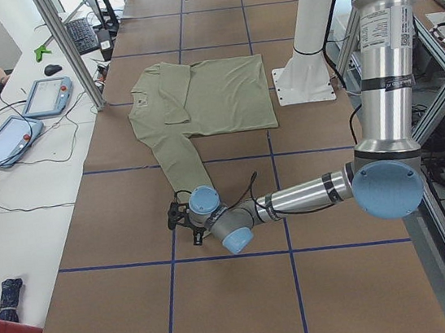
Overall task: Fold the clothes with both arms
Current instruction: 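Lower the left gripper and grasp the cuff of the other sleeve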
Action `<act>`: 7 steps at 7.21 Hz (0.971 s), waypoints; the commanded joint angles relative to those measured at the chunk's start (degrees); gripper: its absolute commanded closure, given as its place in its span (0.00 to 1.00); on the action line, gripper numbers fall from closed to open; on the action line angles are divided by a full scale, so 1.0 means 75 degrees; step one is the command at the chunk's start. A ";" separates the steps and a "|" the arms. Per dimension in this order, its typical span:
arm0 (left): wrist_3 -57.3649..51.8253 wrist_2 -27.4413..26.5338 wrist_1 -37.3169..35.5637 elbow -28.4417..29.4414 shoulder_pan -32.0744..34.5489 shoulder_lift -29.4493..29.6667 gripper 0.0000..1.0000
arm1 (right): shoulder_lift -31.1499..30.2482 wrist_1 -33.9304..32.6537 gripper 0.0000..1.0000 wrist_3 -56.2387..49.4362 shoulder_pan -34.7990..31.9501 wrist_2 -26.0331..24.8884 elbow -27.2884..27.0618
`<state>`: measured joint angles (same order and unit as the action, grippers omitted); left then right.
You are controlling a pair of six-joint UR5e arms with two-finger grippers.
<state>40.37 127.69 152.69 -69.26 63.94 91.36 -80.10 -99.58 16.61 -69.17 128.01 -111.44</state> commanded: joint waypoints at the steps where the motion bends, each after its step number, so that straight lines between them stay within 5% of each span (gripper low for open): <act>1: -0.0027 0.0002 0.0137 0.0000 -0.0018 -0.0041 0.31 | -0.0008 0.0000 0.00 0.0000 0.0000 -0.0005 0.0000; 5: -0.0039 0.0002 0.0173 0.0000 -0.0029 -0.0088 0.38 | 0.0004 0.0000 0.00 0.0000 0.0000 -0.0005 0.0011; 7: 0.0008 0.0002 0.0173 0.0012 -0.0029 -0.0088 0.65 | 0.0027 0.0000 0.00 0.0000 0.0000 0.0007 0.0023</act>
<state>40.23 127.70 153.98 -69.23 63.72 90.71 -80.01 -99.58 16.61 -69.17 127.98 -111.34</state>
